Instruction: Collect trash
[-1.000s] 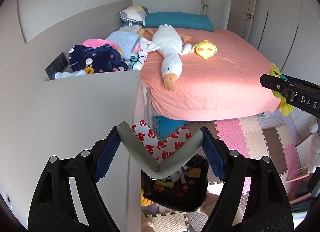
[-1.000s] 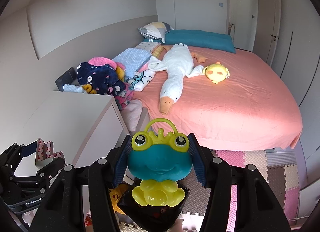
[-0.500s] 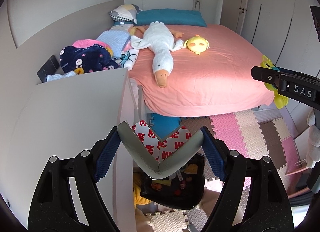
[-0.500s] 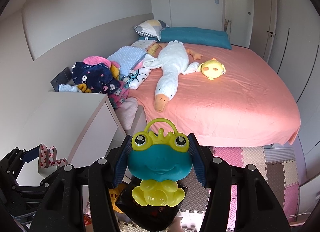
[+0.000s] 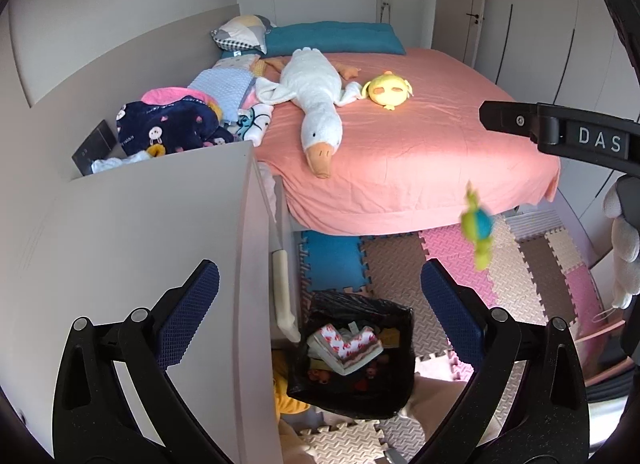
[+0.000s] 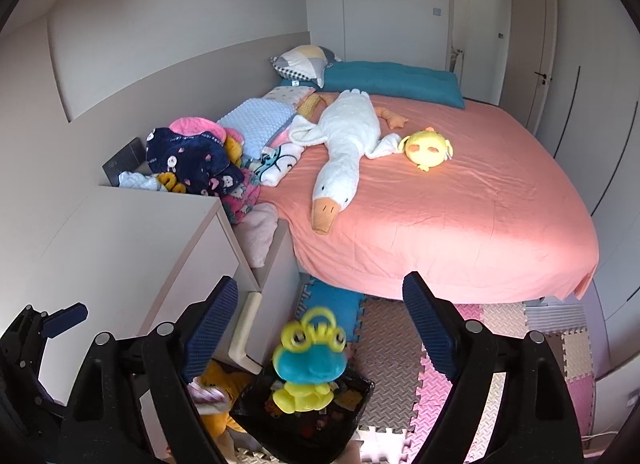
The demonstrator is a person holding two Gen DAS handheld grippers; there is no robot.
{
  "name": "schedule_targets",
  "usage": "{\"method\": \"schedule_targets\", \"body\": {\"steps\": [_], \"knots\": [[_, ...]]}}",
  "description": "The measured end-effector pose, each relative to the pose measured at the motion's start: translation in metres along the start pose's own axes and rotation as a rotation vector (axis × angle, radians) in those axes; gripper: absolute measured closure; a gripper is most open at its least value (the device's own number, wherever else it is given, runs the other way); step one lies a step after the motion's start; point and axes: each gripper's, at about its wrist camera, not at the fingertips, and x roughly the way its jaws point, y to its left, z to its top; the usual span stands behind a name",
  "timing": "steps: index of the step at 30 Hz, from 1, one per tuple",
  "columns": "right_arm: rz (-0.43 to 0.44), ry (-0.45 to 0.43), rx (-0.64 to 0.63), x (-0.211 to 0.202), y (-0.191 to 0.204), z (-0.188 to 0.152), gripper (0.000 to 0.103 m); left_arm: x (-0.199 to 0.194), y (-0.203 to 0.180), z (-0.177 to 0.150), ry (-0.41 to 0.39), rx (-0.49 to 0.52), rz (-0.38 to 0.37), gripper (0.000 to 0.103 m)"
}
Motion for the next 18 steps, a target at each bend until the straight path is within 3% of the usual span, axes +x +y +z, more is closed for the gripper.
{"method": "schedule_targets", "body": {"steps": [18], "knots": [[0.032,0.045,0.024,0.008,0.000,-0.003,0.018,-0.002,0.014,-0.005,-0.003,-0.047,-0.005,0.006]]}}
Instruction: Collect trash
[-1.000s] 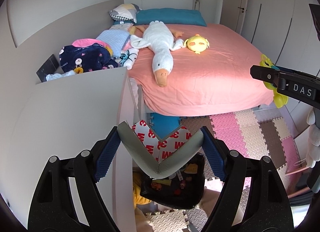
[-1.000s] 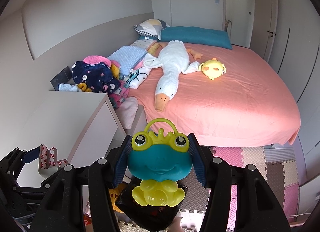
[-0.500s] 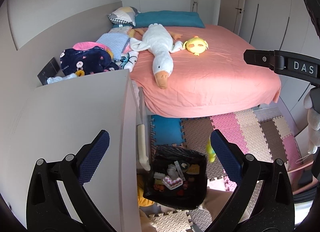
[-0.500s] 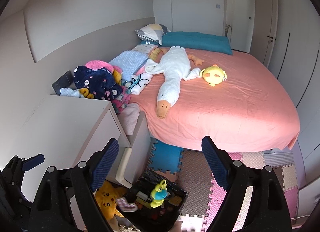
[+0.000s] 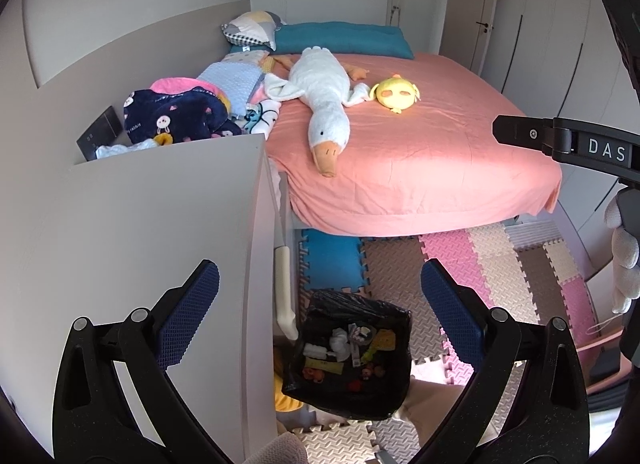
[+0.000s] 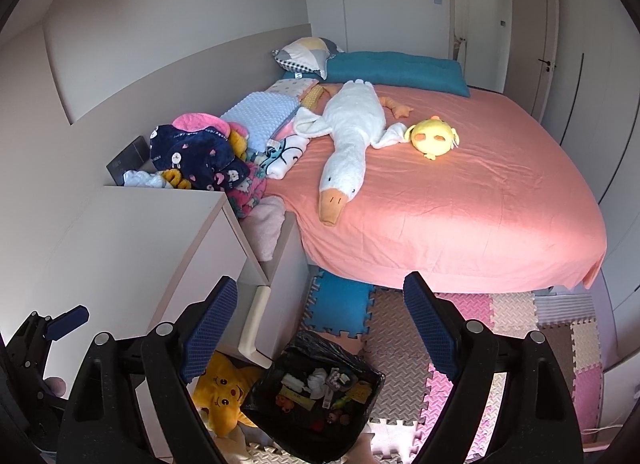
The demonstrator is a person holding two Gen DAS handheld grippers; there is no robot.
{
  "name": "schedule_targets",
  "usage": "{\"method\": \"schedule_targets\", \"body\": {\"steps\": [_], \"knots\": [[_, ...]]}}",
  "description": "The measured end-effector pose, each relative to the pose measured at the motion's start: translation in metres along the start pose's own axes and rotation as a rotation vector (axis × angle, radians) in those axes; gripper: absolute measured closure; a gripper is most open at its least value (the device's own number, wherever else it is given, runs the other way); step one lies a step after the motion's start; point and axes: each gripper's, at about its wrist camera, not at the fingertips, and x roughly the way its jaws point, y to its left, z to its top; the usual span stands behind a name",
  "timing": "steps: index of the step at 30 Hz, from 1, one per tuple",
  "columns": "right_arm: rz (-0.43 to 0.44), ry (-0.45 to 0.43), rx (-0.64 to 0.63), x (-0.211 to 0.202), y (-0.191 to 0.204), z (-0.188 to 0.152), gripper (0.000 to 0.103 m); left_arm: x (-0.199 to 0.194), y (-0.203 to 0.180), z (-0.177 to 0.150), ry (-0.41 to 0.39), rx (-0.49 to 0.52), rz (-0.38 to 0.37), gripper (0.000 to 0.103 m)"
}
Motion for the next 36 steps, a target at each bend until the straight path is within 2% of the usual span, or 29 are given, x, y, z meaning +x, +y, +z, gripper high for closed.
{"method": "schedule_targets", "body": {"steps": [36], "knots": [[0.003,-0.003,-0.001,-0.0005,0.0055,-0.0011,0.018,-0.0066,0.0015,0.0011,-0.017,-0.014,-0.013,0.006]]}}
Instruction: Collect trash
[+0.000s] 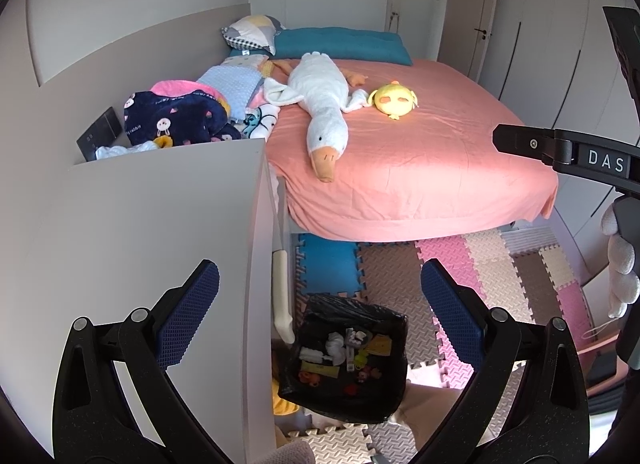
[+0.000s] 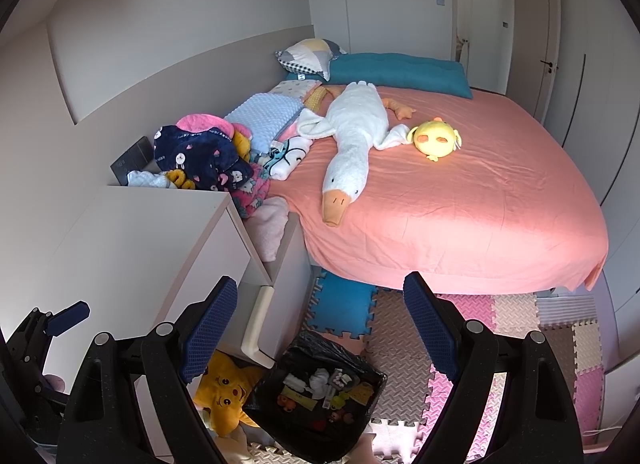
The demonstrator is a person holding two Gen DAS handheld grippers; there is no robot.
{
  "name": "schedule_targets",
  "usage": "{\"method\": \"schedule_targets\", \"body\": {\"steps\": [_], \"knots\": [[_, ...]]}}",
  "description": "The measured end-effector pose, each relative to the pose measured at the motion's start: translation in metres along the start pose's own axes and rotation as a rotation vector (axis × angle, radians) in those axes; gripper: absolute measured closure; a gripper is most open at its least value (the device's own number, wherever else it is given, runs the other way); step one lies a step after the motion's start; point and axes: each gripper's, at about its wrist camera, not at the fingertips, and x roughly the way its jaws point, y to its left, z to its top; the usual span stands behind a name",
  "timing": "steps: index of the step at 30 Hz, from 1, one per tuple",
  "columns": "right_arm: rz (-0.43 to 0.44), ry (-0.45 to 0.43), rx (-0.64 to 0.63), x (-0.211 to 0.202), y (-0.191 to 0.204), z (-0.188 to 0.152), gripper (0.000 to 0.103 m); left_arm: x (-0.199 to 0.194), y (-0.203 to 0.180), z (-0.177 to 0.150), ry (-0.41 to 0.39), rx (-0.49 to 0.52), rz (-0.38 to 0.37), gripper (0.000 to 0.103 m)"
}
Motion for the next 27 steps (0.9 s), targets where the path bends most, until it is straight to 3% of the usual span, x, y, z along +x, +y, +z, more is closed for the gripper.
{"method": "schedule_targets", "body": {"steps": [27], "knots": [[0.000,0.000,-0.002,-0.0015,0.0032,0.0027,0.018,0.0019,0.0036,-0.0017,0.015,-0.014,-0.025,0.006]]}}
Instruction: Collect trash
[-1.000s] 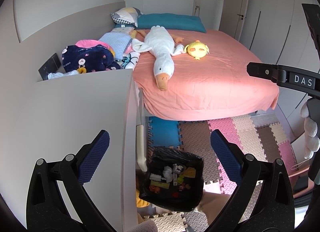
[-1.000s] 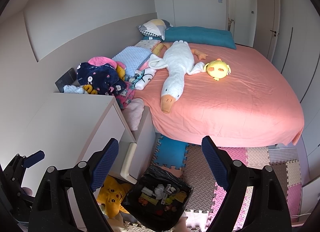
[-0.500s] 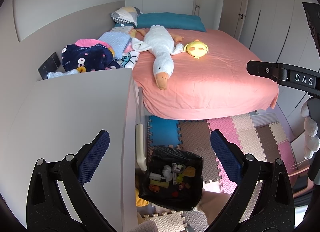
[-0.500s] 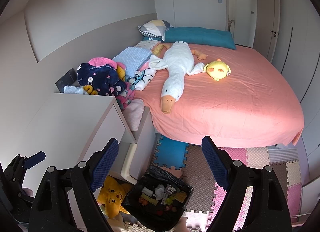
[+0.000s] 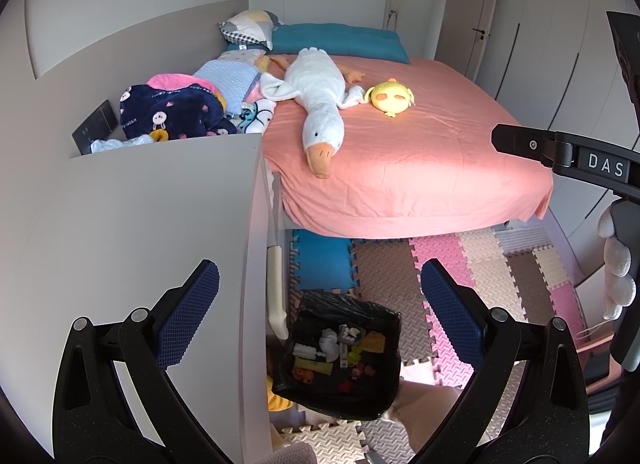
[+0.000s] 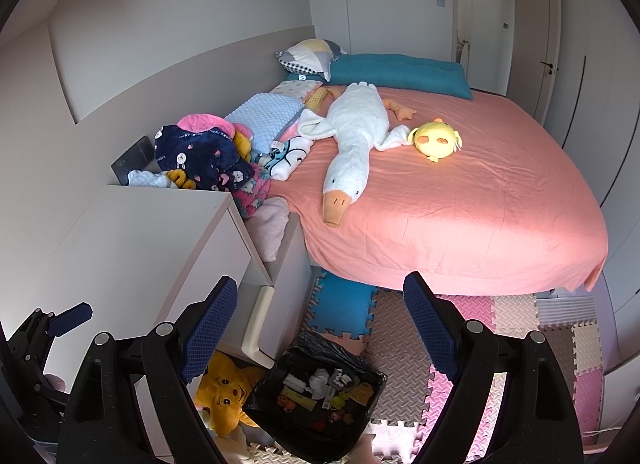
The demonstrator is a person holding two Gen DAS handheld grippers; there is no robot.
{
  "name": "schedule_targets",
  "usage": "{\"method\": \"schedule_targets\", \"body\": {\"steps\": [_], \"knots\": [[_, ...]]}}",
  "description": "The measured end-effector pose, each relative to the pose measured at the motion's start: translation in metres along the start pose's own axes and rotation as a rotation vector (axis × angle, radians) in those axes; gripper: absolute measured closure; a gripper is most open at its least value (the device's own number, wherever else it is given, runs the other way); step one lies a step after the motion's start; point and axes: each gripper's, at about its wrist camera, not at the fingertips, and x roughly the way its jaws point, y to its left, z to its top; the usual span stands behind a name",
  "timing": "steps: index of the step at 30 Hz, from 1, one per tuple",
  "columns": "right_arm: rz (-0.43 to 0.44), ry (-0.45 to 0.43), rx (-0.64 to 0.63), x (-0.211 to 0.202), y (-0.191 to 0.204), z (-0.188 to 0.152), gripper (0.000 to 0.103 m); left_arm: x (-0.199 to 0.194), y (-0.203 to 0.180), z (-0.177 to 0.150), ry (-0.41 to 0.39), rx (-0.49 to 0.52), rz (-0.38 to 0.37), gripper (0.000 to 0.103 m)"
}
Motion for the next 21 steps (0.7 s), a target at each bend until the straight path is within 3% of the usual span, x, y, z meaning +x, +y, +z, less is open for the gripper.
{"method": "schedule_targets", "body": {"steps": [21], "knots": [[-0.002,0.000,0.000,-0.0015,-0.0020,0.0015,0.018,0.0020,0.0018,0.0008,0.003,-0.012,-0.002,0.006]]}}
